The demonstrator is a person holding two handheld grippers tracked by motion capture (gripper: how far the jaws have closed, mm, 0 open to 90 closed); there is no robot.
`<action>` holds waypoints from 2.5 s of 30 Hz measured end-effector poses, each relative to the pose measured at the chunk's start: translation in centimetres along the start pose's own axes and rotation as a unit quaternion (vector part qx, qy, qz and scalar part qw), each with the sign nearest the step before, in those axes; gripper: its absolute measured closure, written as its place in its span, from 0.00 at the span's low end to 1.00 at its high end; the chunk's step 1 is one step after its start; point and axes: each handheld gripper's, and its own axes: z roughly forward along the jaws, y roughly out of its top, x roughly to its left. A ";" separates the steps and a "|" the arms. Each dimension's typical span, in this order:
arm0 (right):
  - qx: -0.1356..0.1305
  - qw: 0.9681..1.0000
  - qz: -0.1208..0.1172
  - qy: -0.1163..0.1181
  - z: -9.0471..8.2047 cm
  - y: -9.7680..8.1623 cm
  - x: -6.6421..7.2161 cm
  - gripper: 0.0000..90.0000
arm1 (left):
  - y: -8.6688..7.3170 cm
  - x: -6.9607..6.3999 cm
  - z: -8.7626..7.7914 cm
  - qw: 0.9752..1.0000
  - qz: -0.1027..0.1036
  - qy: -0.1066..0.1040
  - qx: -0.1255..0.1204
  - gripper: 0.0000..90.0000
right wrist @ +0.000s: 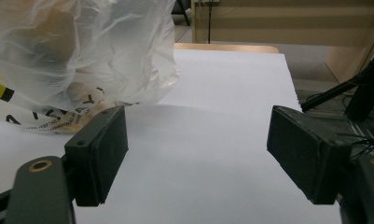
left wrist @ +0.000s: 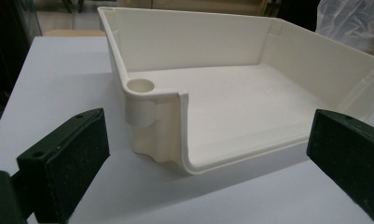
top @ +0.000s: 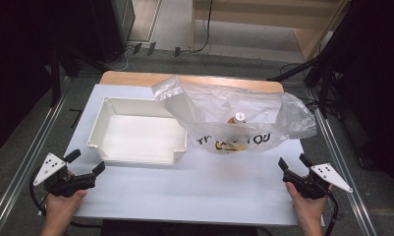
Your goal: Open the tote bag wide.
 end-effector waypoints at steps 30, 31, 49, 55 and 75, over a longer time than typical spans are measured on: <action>-0.100 0.991 -0.037 0.077 -1.1 9.7 6.1 0.32 | 5.5 -8.3 0.7 0.996 0.030 -0.076 -0.037 0.08; -0.105 0.990 -0.043 0.079 -1.1 9.9 6.1 0.36 | 5.5 -8.3 0.8 0.996 0.030 -0.077 -0.038 0.08; -0.074 0.989 -0.070 0.110 0.6 11.6 8.0 1.00 | 7.6 -12.3 2.0 0.988 0.056 -0.133 -0.048 0.08; -0.074 0.990 -0.067 0.102 0.8 11.7 8.1 1.00 | 8.2 -13.6 2.2 0.983 0.064 -0.158 -0.061 0.13; -0.069 0.990 -0.066 0.101 1.5 11.4 8.2 1.00 | 9.8 -17.4 4.8 0.979 0.082 -0.172 -0.077 0.40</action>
